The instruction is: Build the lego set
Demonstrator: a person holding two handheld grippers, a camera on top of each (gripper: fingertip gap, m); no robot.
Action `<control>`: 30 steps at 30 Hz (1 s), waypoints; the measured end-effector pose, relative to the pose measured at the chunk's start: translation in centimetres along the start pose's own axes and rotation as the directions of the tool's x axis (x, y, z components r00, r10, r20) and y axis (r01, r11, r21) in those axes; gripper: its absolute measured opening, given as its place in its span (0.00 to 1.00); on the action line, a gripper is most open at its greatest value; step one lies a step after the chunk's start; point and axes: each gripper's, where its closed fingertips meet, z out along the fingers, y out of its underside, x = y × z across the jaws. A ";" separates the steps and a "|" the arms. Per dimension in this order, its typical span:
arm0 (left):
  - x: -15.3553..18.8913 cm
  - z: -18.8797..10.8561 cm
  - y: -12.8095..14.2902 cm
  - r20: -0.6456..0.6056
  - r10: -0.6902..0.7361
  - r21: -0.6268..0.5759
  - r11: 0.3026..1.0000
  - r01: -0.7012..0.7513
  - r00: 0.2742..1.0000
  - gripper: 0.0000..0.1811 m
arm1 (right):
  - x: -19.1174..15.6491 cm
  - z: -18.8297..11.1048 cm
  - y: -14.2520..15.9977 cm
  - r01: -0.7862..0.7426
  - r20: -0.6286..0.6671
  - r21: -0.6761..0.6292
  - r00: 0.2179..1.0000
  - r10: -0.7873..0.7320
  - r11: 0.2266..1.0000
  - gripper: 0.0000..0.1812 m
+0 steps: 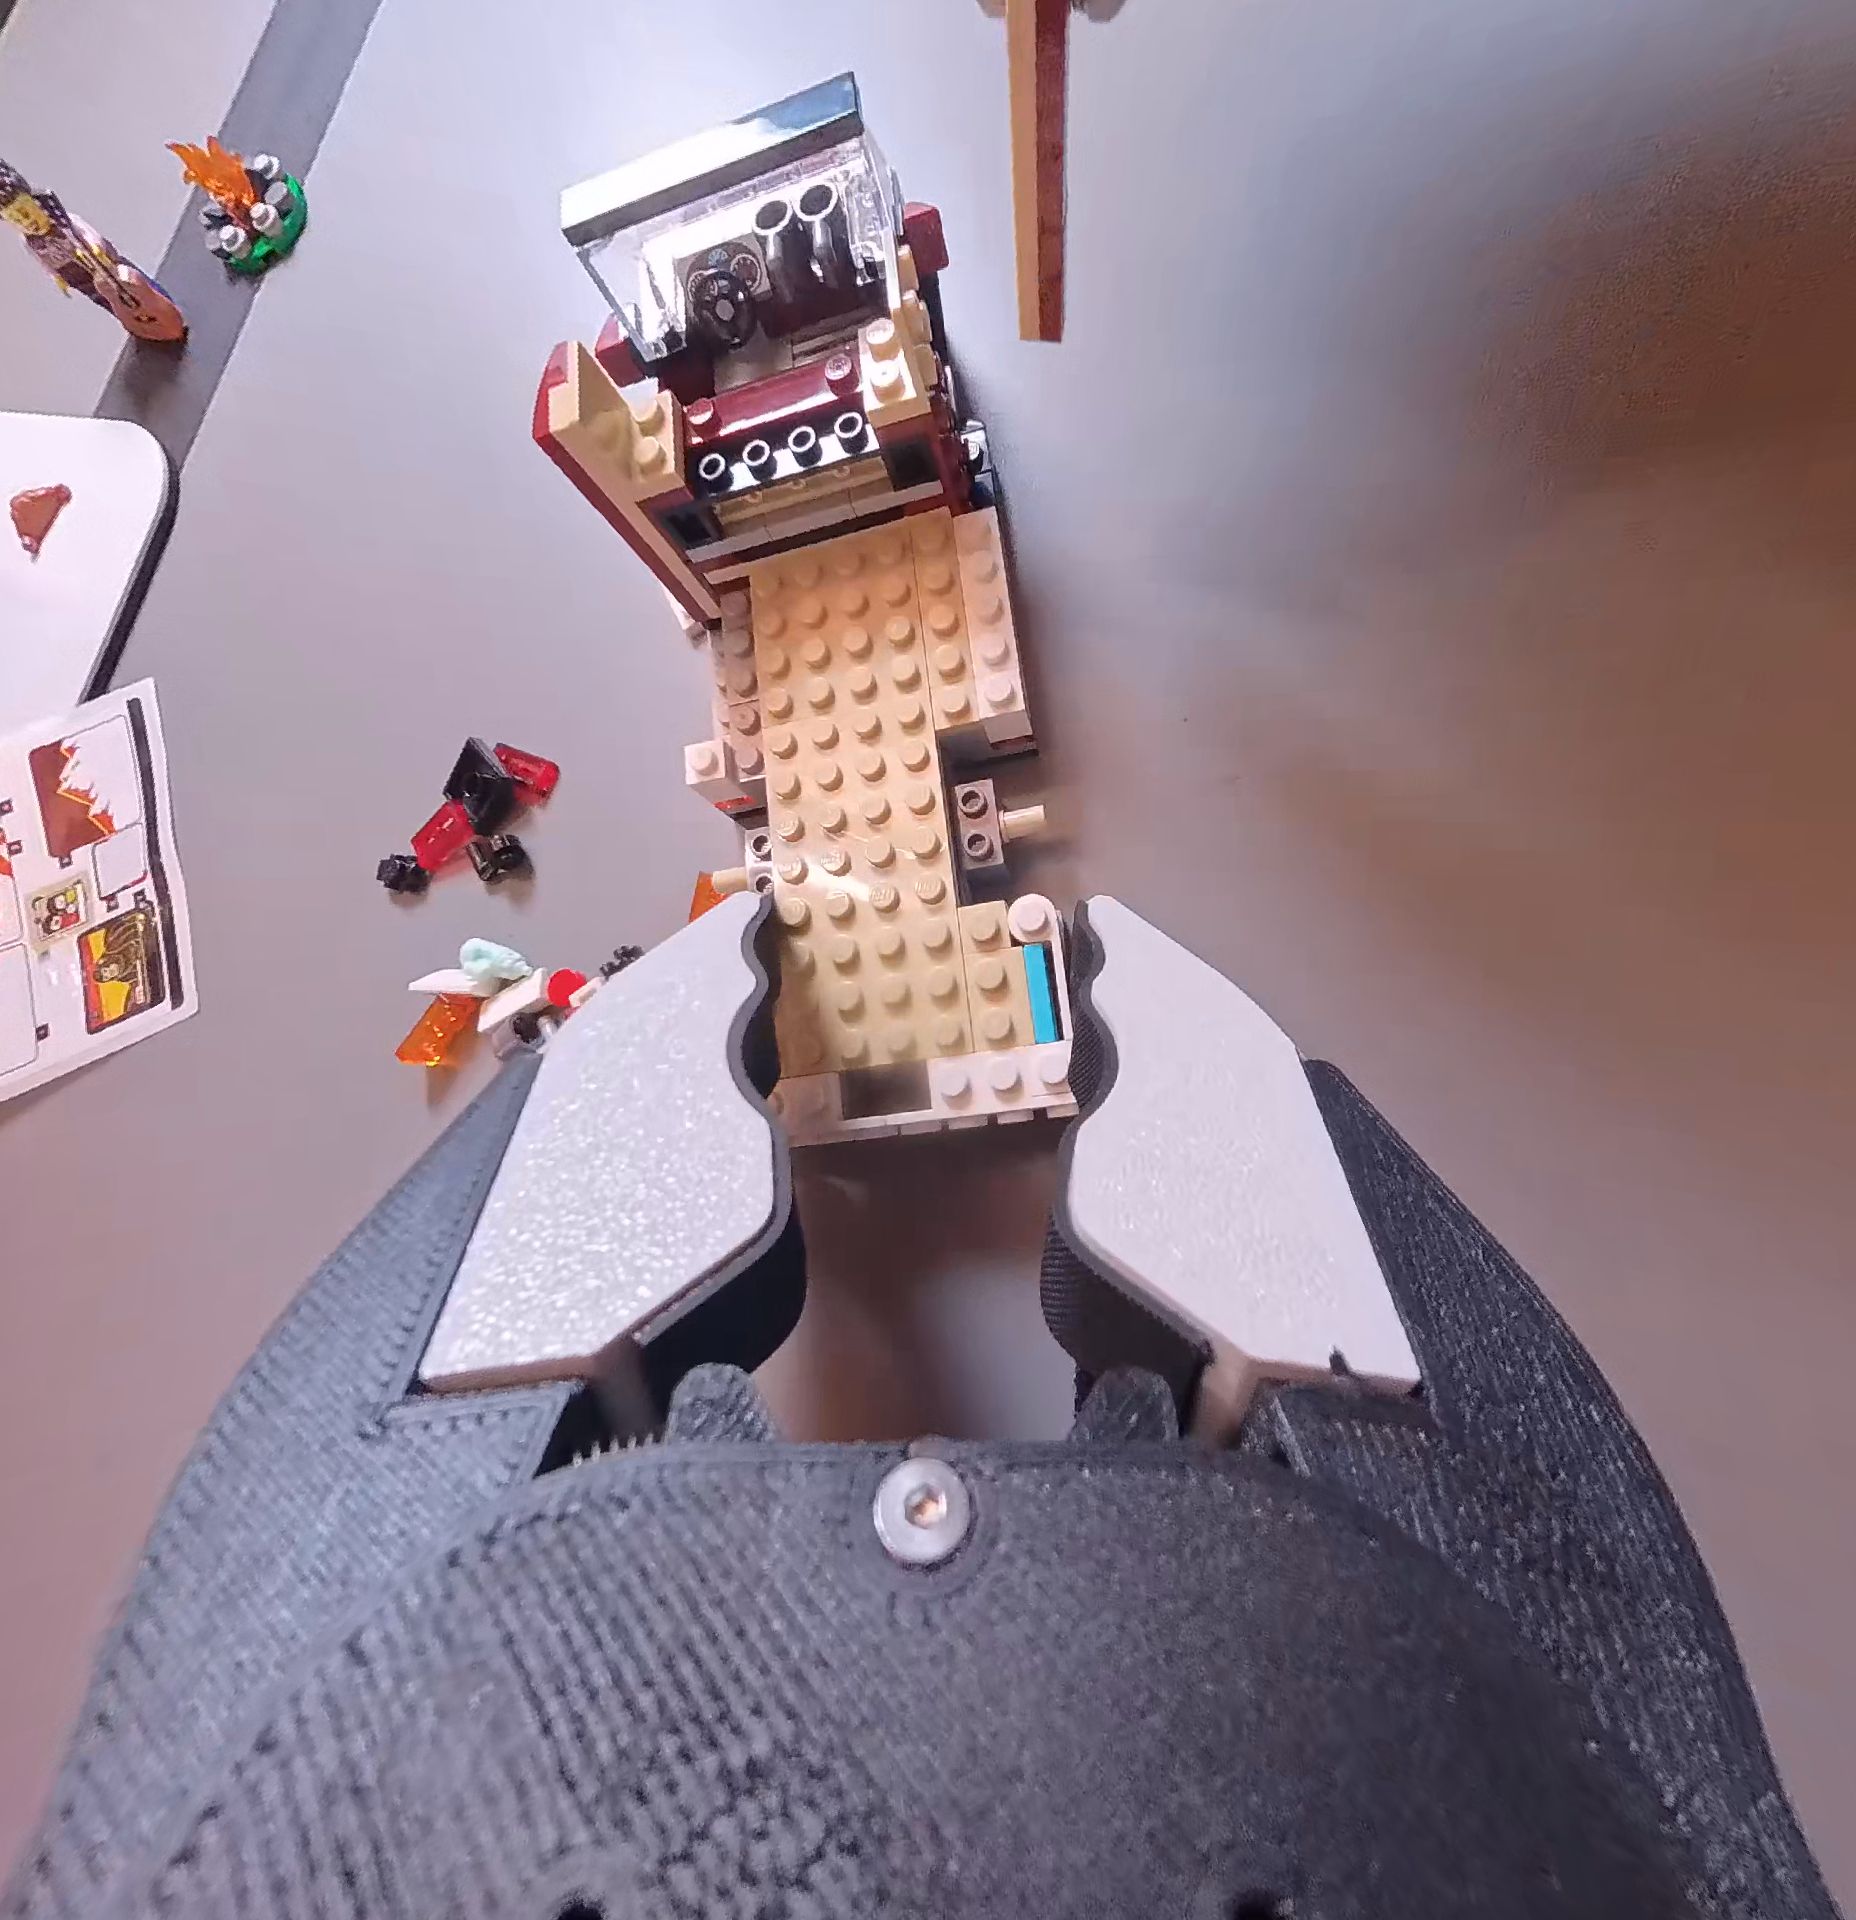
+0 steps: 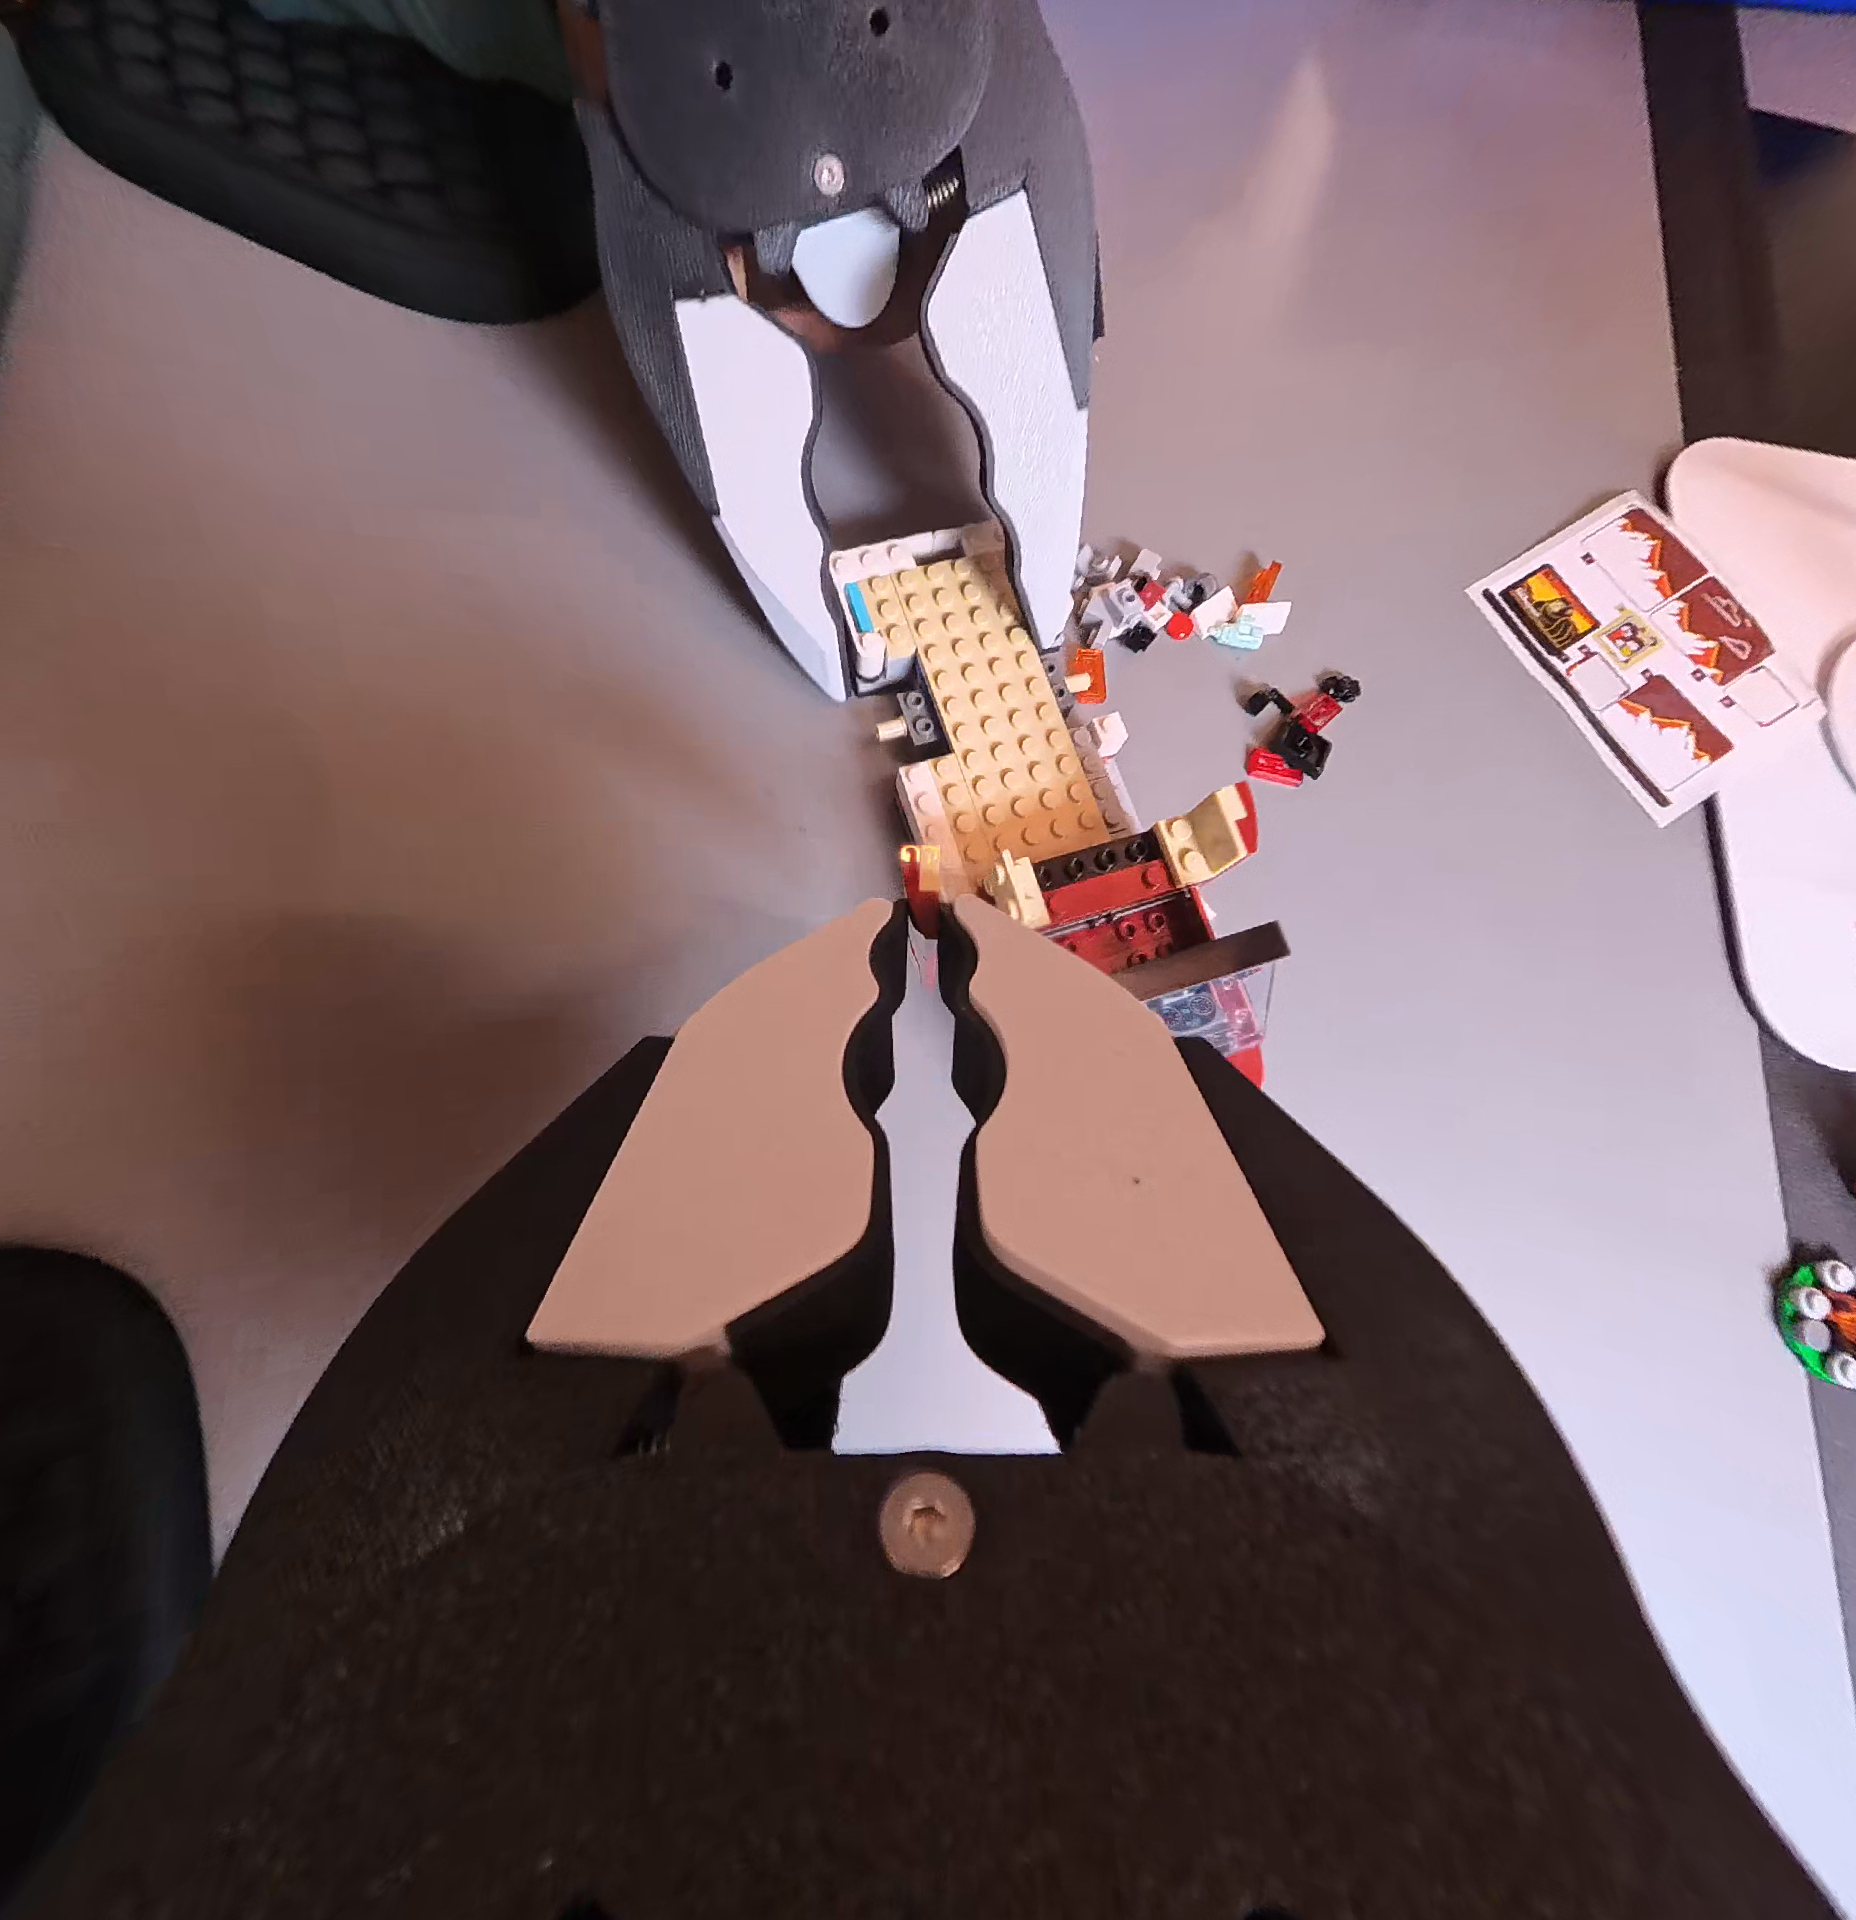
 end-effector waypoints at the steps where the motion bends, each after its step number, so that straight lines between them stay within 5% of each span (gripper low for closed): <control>1: -0.1 0.0 0.1 -0.004 -0.004 0.004 1.000 0.004 1.000 0.30 | 0.0 0.2 0.2 0.001 0.001 -0.003 1.000 -0.001 1.000 0.03; 10: -0.5 -1.1 -3.3 -0.014 -0.037 0.083 0.996 0.038 0.999 0.28 | 0.3 1.9 0.2 0.035 -0.017 0.001 0.999 -0.035 0.999 0.03; 17: 0.1 1.2 -7.3 -0.104 -0.063 0.147 0.986 0.078 0.993 0.19 | 0.7 2.7 1.0 0.050 -0.065 -0.049 0.997 -0.053 0.998 0.03; 30: -0.2 2.7 -7.7 -0.094 -0.094 0.162 0.981 0.109 0.991 0.10 | 1.0 2.6 1.2 0.004 -0.105 -0.025 0.994 -0.007 1.000 0.04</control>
